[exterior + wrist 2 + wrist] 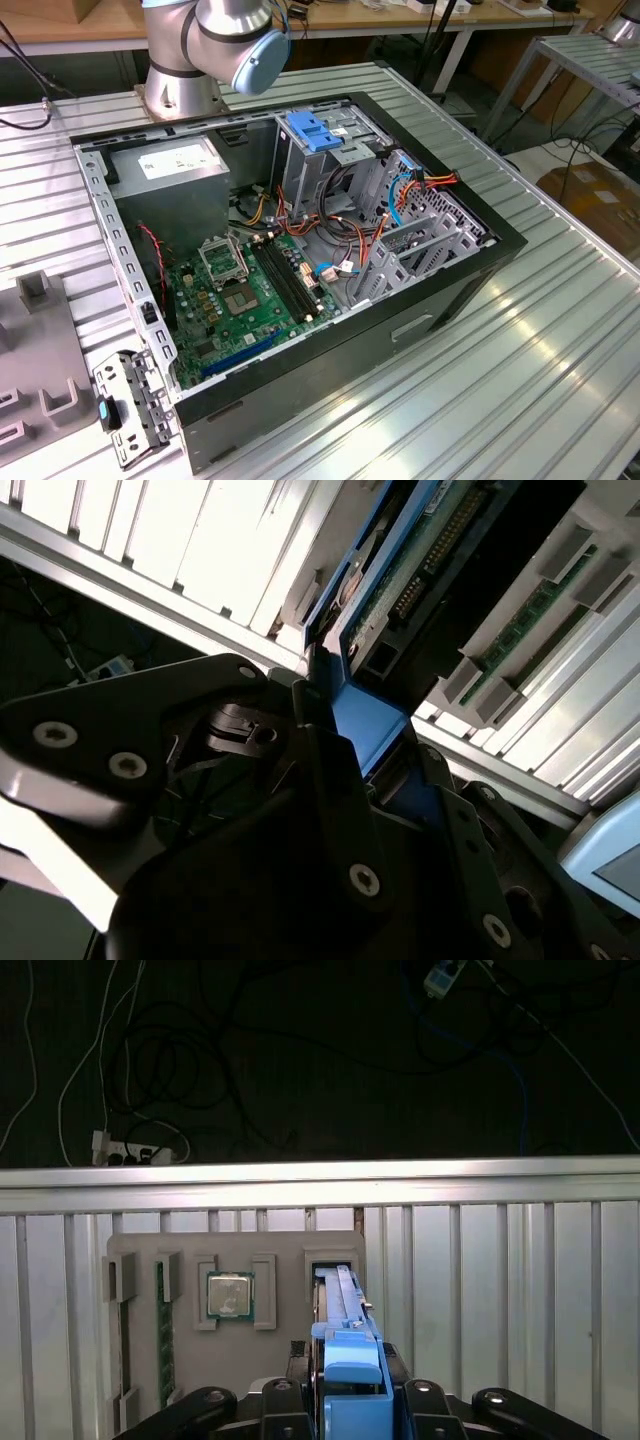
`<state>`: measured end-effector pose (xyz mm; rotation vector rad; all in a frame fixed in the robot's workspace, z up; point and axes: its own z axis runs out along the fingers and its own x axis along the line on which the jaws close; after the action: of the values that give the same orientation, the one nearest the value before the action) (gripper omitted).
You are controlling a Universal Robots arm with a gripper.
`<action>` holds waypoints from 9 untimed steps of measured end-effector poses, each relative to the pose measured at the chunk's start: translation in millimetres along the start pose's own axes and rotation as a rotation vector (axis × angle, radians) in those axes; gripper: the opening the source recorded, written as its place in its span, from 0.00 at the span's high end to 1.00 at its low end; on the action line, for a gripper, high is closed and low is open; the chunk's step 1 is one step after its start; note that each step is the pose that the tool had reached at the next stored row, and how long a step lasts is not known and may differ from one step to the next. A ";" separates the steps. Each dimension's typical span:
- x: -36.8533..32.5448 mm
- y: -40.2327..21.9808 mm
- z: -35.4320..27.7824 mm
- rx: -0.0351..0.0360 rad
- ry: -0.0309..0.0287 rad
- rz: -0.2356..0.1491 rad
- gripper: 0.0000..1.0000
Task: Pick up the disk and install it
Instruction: 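Pick up the disk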
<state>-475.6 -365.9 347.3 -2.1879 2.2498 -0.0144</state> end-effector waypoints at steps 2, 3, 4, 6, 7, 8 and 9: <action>0.0 0.0 0.0 0.0001 -0.0001 0.000 0.63; 0.0 0.0 -0.5 0.0000 0.0000 0.000 0.63; 0.0 0.0 -2.0 -0.0001 0.0001 0.000 0.63; 0.0 0.0 -3.8 0.0000 0.0000 0.000 0.63; 0.0 0.0 -5.1 0.0000 0.0000 0.000 0.63; 0.0 0.0 -5.8 0.0002 -0.0001 0.000 0.63; 0.0 -0.1 -6.6 0.0000 0.0000 0.000 0.63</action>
<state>-475.6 -365.9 353.9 -2.1878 2.2498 -0.0144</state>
